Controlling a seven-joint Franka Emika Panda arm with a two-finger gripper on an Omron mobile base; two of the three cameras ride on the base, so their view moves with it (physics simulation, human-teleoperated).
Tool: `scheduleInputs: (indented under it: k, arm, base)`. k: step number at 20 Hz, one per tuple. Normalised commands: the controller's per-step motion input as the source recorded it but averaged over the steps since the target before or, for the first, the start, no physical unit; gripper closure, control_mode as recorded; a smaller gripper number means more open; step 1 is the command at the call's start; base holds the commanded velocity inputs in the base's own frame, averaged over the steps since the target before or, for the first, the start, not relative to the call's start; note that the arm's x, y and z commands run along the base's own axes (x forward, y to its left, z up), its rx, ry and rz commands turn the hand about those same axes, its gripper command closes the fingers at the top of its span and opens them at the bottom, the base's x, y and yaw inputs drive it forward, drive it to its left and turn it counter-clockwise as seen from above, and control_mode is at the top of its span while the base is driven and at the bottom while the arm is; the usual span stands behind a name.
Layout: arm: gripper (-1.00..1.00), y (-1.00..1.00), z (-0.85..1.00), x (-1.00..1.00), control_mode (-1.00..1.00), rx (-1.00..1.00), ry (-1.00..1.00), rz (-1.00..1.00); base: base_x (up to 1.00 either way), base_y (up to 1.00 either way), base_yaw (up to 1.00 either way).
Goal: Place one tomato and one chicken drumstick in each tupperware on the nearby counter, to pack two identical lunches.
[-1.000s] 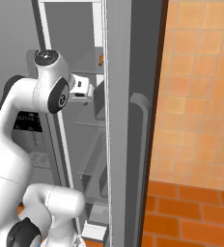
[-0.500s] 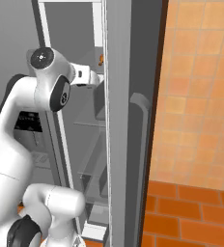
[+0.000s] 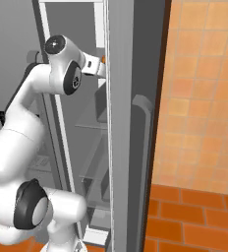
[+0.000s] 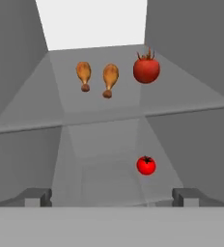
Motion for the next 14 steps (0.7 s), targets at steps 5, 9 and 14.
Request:
scheduleInputs:
  k: [5,9,14]
  arm:
    - [-1.00,-0.10,-0.01,0.75,-1.00,0.01,0.02,0.03]
    - [-1.00,-0.19,-0.07,0.74,-1.00,0.00,0.07,0.05]
    - [-1.00,-0.13,-0.14,0.77,-1.00,0.00,0.09,0.06]
  base:
    - [0.00,0.00,0.00]
    - [0.00,0.00,0.00]
    - [0.00,0.00,0.00]
